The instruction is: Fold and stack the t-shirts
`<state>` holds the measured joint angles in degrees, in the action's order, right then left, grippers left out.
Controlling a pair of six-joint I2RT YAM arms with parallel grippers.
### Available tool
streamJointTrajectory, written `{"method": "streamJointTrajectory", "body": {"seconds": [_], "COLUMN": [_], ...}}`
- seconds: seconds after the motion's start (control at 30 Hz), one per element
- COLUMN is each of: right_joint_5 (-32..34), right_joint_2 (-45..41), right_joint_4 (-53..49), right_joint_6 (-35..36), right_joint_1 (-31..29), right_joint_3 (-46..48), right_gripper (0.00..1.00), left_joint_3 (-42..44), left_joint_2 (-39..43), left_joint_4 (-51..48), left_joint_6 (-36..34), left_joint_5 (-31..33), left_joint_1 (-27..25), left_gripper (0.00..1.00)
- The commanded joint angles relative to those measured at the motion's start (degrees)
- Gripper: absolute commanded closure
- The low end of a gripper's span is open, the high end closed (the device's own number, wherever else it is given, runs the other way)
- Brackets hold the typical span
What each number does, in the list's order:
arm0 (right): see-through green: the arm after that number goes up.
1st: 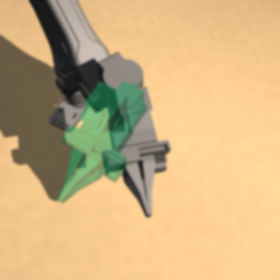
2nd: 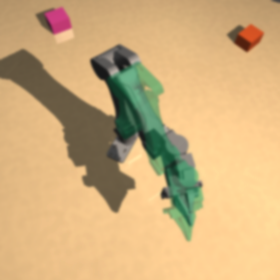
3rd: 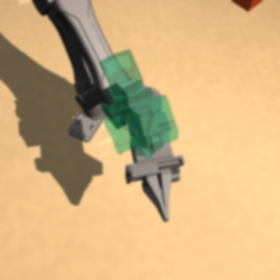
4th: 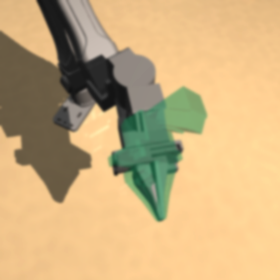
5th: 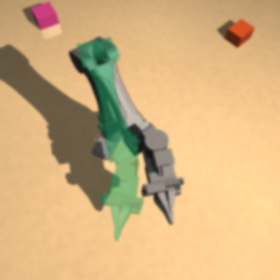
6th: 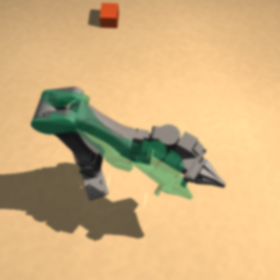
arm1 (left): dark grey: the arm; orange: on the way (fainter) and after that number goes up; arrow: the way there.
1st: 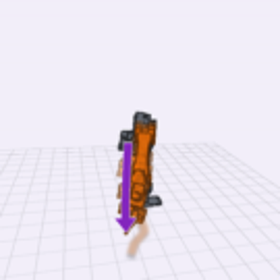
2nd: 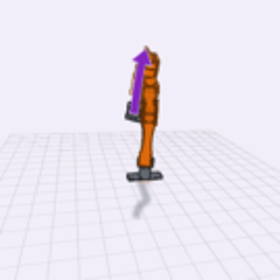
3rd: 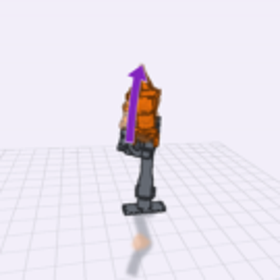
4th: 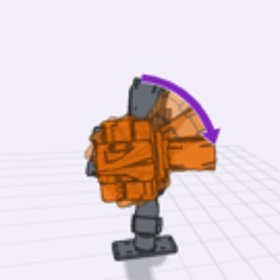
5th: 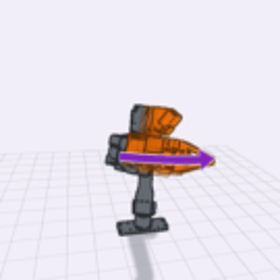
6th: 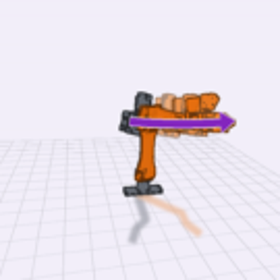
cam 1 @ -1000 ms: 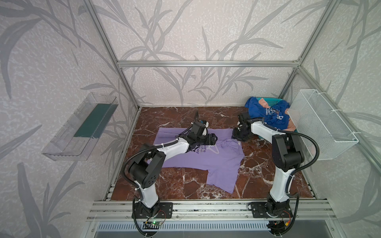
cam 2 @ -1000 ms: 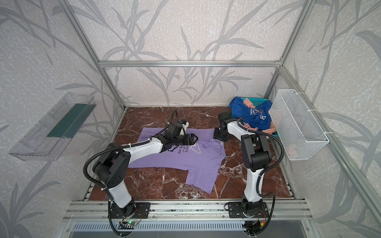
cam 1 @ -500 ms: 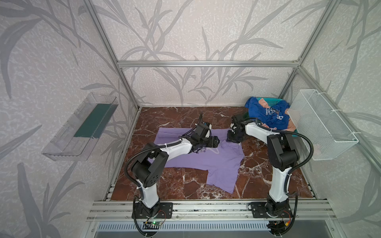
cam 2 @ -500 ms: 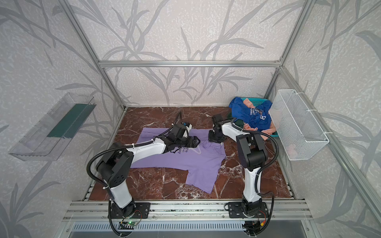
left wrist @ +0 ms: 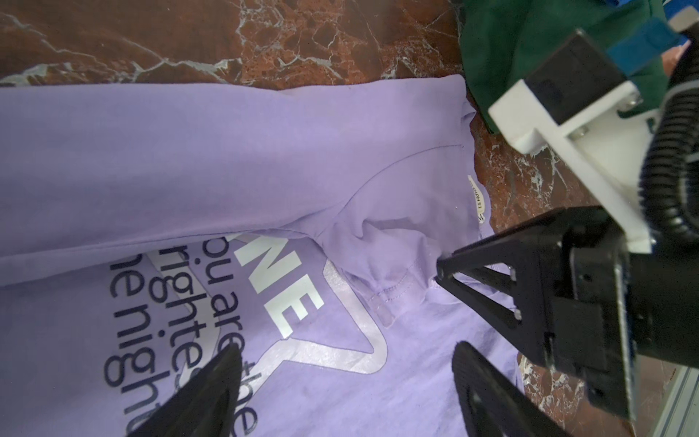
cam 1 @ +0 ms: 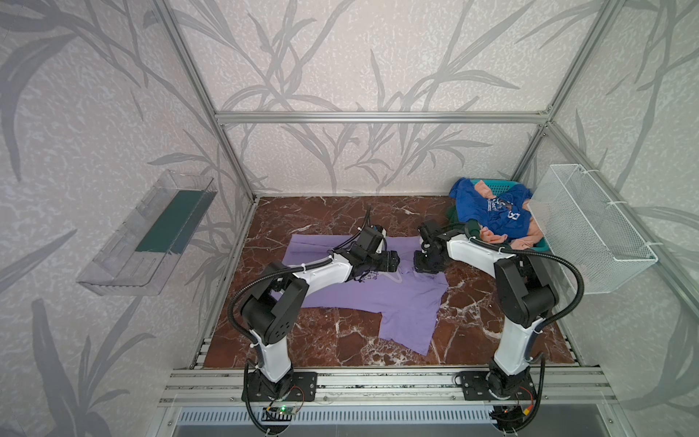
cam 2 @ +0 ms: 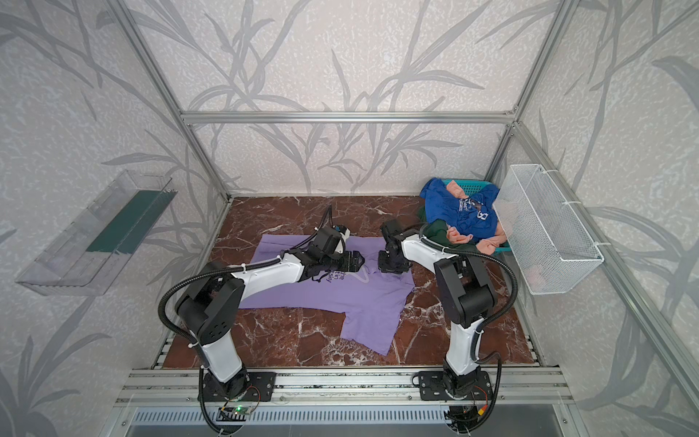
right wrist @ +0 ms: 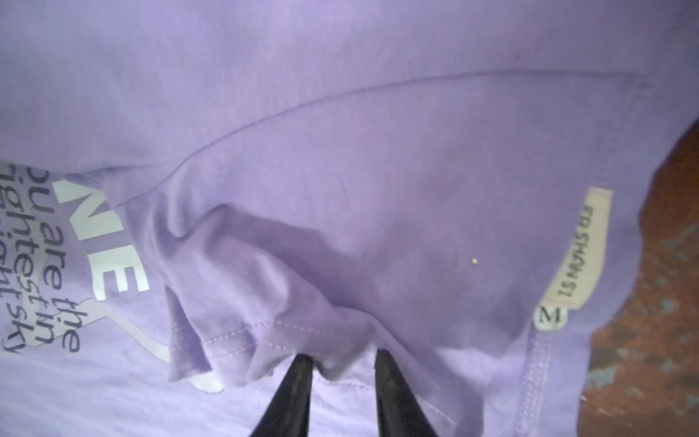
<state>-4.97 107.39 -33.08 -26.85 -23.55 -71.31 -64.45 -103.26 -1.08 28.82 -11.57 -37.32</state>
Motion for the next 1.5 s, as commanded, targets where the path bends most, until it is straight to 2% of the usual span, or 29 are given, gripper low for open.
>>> {"method": "streamJointTrajectory", "body": {"seconds": [0.0, 0.2, 0.4, 0.53, 0.63, 0.77, 1.07, 1.2, 1.47], "right_joint_5": [2.17, 2.22, 0.96, -2.59, -4.67, -5.25, -5.92, -6.44, -7.5], "right_joint_2": [-3.23, -3.37, -7.45, -11.28, -13.57, -15.45, -12.29, -10.9, -7.71], "right_joint_4": [-1.08, -2.78, -0.2, 3.58, 6.17, 7.78, 9.03, 9.57, 10.38], "right_joint_6": [-1.71, -3.07, -6.04, -7.87, -9.22, -9.27, -9.35, -9.33, -9.03], "right_joint_1": [-0.27, -0.27, 0.05, 1.25, 2.73, 4.42, 6.39, 6.98, 7.2], "right_joint_3": [1.99, 3.29, 7.38, 10.45, 13.09, 14.95, 14.47, 13.92, 13.18], "right_gripper": [0.69, 0.67, 0.57, 0.5, 0.45, 0.41, 0.41, 0.28, 0.32], "left_joint_3": [1.07, -0.38, -2.23, -3.5, -5.1, -7.47, -13.25, -14.25, -18.46], "left_joint_2": [2.02, -0.07, -3.17, -4.98, -6.4, -8.2, -12.43, -13.49, -17.76], "left_joint_4": [-0.26, -0.94, -2.03, -2.47, -3.91, -6.05, -10.37, -11.68, -14.84], "left_joint_6": [-1.23, -1.89, -1.07, -0.67, -0.63, -0.97, -1.92, -1.35, -1.06], "left_joint_5": [0.81, -2.3, -5.23, -6.48, -6.71, -6.81, -5.91, -5.07, -5.55], "left_joint_1": [0.38, 0.27, 0.16, -0.11, -0.48, -0.91, -2.96, -3.45, -5.1], "left_gripper": [0.12, 0.11, 0.22, 0.28, 0.36, 0.4, 0.55, 0.57, 0.67]}}
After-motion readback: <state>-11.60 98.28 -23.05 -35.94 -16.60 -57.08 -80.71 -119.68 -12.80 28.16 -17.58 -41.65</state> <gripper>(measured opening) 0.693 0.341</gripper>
